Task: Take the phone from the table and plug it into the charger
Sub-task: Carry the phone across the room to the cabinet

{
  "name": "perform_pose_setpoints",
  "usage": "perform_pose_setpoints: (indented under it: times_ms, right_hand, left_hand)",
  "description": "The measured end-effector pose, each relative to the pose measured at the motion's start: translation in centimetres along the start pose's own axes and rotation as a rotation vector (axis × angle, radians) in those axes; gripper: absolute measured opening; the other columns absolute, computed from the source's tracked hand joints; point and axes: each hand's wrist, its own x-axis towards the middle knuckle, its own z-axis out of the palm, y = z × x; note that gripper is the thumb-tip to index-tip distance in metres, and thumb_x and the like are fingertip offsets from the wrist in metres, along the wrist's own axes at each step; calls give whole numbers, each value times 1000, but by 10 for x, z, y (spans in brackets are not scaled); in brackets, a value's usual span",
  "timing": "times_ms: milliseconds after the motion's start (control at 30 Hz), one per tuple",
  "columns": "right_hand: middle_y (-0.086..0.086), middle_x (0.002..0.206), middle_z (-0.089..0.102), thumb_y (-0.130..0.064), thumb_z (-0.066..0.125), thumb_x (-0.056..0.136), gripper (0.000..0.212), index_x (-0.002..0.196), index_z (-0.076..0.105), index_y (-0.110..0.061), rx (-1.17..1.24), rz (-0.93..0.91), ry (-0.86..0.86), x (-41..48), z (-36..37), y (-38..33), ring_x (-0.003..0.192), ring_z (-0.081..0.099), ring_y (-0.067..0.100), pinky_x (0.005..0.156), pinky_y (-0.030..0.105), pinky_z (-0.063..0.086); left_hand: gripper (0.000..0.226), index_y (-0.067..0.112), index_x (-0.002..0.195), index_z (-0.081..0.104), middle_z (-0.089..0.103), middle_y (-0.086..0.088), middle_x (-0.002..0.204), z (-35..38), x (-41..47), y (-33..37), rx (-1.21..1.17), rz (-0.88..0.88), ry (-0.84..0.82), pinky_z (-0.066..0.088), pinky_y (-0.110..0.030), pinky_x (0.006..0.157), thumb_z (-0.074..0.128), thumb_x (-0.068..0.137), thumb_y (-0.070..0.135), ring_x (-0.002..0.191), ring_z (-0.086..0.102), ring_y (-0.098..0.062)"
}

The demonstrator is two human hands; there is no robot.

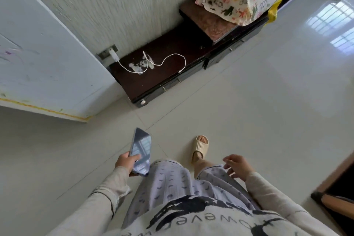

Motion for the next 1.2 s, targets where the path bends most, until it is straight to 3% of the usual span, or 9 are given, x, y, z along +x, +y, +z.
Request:
perform_pose_setpoints:
  times_ms: [133, 267, 533, 700, 800, 900, 1000, 1133, 1200]
  right_hand:
    - [5, 62, 50, 2, 38, 93, 19, 97, 55, -5, -164, -108, -70, 14, -42, -56, 43, 46, 15, 29, 9, 31]
    - [3, 63, 51, 3, 38, 92, 28, 112, 57, 8, -276, -172, -92, 31, -71, -100, 49, 44, 15, 35, 11, 34]
    - [2, 63, 52, 2, 37, 92, 29, 111, 58, 5, -408, -147, -113, 76, -85, -158, 43, 48, 10, 43, 17, 35]
    - [3, 62, 53, -3, 39, 93, 15, 93, 53, -7, -412, -24, -92, 95, -88, -179, 42, 47, 11, 43, 18, 34]
    - [4, 62, 53, -6, 41, 94, 12, 92, 53, -7, -415, 22, -67, 104, -93, -197, 44, 45, 13, 45, 18, 33]
    - [4, 62, 53, -6, 40, 94, 13, 92, 53, -8, -402, 36, -24, 112, -96, -216, 33, 48, 7, 40, 14, 33]
    - [5, 62, 52, -5, 41, 94, 12, 92, 53, -7, -383, 35, -3, 119, -98, -234, 29, 49, 6, 37, 13, 33]
    - [4, 62, 52, -5, 41, 94, 13, 90, 53, -8, -459, 48, -18, 127, -92, -254, 34, 50, 9, 42, 16, 33]
    - [4, 62, 52, -5, 41, 94, 13, 90, 53, -8, -497, 52, -36, 134, -86, -266, 44, 47, 14, 45, 18, 32]
  left_hand:
    - [33, -13, 113, 59, 61, -20, 96, 16, -8, -5, -94, -106, 60, 41, -33, 74, 59, 84, 3, 86, 54, -29]
    - [33, -13, 113, 59, 63, -34, 114, 26, -18, 1, -189, -167, 120, 42, -33, 72, 59, 85, 4, 85, 54, -29]
    - [35, -7, 119, 55, 57, -16, 92, 39, -5, 52, -408, -294, 125, 40, -16, 23, 57, 87, 6, 68, 54, -31]
    - [32, -3, 116, 57, 56, -17, 98, 39, 24, 104, -423, -282, 58, 51, -32, 47, 58, 86, 7, 86, 55, -34]
    - [16, 4, 100, 56, 58, -16, 93, 33, 40, 142, -479, -249, 12, 51, -25, 35, 58, 85, 7, 82, 57, -33]
    - [24, 1, 108, 60, 60, -12, 81, 24, 57, 175, -475, -191, -9, 57, -32, 51, 59, 84, 8, 72, 58, -30]
    - [31, -4, 112, 61, 60, -15, 93, 15, 69, 199, -438, -156, 14, 54, -43, 75, 60, 83, 8, 84, 57, -31]
    - [35, -5, 116, 58, 58, -16, 95, 9, 84, 215, -486, -180, 3, 53, -41, 69, 59, 84, 7, 81, 56, -32]
    - [36, -5, 117, 58, 58, -17, 97, 8, 92, 215, -493, -212, 9, 54, -49, 81, 59, 84, 7, 85, 56, -33]
